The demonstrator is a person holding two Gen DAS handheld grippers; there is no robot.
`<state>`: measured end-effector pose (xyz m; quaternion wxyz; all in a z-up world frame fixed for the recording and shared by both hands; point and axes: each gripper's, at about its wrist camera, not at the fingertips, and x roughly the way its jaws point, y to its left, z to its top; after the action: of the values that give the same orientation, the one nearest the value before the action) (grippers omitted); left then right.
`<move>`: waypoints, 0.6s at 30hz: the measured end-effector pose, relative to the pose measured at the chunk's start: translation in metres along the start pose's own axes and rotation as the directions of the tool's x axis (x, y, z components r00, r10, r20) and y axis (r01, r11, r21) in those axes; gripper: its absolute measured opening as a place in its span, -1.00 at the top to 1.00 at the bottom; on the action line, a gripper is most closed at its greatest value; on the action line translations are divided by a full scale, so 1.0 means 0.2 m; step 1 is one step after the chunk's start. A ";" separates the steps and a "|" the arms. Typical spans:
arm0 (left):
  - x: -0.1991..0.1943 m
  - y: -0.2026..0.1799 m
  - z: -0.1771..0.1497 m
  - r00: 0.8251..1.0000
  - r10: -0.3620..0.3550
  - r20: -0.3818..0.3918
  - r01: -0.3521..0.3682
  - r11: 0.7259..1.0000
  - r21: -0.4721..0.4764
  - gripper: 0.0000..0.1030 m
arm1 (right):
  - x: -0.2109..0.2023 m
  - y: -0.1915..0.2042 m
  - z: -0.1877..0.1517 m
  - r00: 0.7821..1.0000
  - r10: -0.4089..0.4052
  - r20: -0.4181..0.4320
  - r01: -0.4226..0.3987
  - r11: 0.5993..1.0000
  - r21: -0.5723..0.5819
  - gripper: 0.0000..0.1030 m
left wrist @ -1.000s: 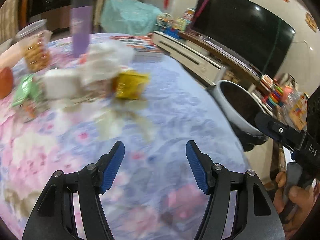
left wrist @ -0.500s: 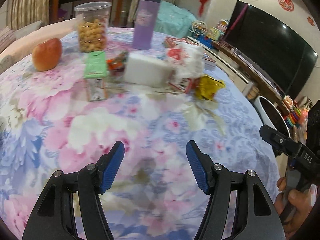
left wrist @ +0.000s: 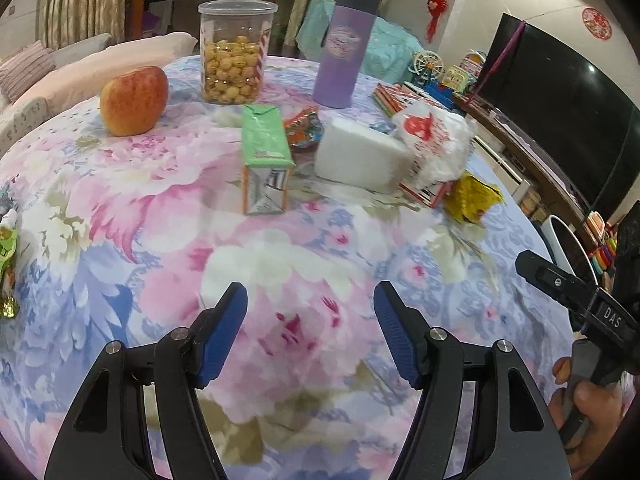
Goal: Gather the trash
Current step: 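Move both tools back toward the table, then grasp the green juice carton with the left tool while the right tool grasps the yellow wrapper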
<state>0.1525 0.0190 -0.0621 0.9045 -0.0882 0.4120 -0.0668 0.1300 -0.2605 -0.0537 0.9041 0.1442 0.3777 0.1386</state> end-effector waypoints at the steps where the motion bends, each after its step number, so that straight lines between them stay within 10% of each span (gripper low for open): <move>1: 0.01 0.01 0.01 1.000 0.005 -0.001 -0.005 1.000 -0.002 -0.35 | 0.01 0.00 0.01 1.000 0.001 0.001 -0.001 1.000 0.000 -0.90; 18: 0.18 0.11 0.25 0.999 0.052 0.010 -0.051 0.997 -0.056 -0.45 | 0.21 -0.01 0.16 1.000 -0.017 0.006 0.017 1.000 0.009 -0.90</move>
<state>0.2151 0.0391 -0.0607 0.9054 -0.1030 0.4107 -0.0315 0.1824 -0.2525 -0.0598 0.9057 0.1457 0.3767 0.1288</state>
